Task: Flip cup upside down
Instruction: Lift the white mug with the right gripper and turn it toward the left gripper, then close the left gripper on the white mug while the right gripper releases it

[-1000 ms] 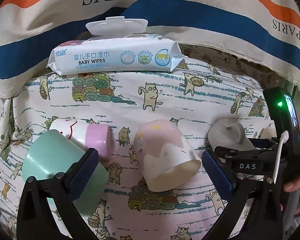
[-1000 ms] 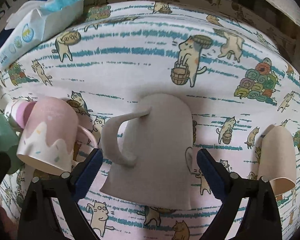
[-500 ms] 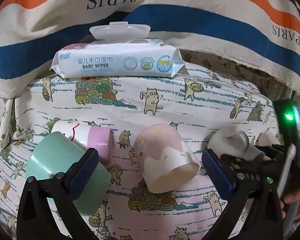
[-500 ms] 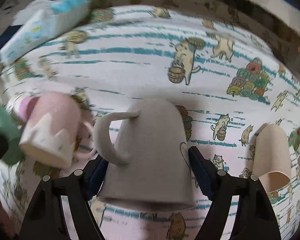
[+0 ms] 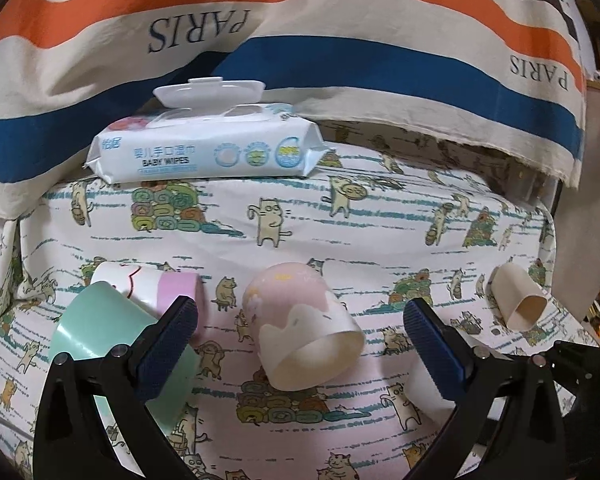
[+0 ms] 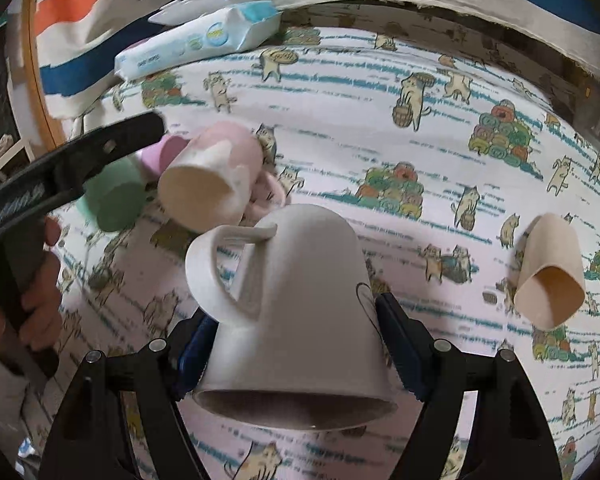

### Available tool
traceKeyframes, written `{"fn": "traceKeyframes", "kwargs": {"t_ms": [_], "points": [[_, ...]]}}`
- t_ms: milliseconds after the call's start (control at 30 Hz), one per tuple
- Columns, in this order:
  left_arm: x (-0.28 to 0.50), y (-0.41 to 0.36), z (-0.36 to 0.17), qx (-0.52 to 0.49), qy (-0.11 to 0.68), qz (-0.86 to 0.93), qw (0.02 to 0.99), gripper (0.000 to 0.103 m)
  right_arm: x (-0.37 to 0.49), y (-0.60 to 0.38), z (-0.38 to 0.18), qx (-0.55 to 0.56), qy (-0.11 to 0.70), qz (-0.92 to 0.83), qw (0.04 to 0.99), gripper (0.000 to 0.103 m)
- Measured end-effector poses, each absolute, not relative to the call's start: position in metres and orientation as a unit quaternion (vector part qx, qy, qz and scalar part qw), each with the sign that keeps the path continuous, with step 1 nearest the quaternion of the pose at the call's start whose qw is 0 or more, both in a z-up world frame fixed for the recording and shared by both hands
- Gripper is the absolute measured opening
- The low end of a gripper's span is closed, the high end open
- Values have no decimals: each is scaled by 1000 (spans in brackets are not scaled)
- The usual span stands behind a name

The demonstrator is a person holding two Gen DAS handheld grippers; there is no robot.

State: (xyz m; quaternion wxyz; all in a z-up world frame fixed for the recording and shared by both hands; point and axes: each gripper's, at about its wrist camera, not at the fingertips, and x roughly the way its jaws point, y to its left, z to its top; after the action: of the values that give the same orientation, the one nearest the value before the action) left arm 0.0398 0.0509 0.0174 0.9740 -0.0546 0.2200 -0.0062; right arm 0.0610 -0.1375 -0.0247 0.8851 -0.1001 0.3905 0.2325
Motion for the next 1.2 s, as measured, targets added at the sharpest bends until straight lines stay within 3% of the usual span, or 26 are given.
{"fn": "traceKeyframes", "kwargs": {"t_ms": [233, 333, 633, 900, 1200], "points": [[42, 34, 12, -24, 231, -45, 972, 102, 46, -145, -30, -113, 377, 229, 890, 79], [46, 29, 13, -21, 238, -79, 968, 102, 39, -147, -31, -120, 382, 229, 887, 90], [90, -12, 20, 13, 321, -133, 938, 102, 30, -160, -39, -109, 395, 224, 884, 91], [115, -43, 3, 20, 392, -168, 904, 77, 23, -179, -40, -102, 400, 210, 887, 91], [110, -37, -1, 23, 399, -173, 900, 71, 27, -208, -36, -90, 410, 176, 891, 91]]}}
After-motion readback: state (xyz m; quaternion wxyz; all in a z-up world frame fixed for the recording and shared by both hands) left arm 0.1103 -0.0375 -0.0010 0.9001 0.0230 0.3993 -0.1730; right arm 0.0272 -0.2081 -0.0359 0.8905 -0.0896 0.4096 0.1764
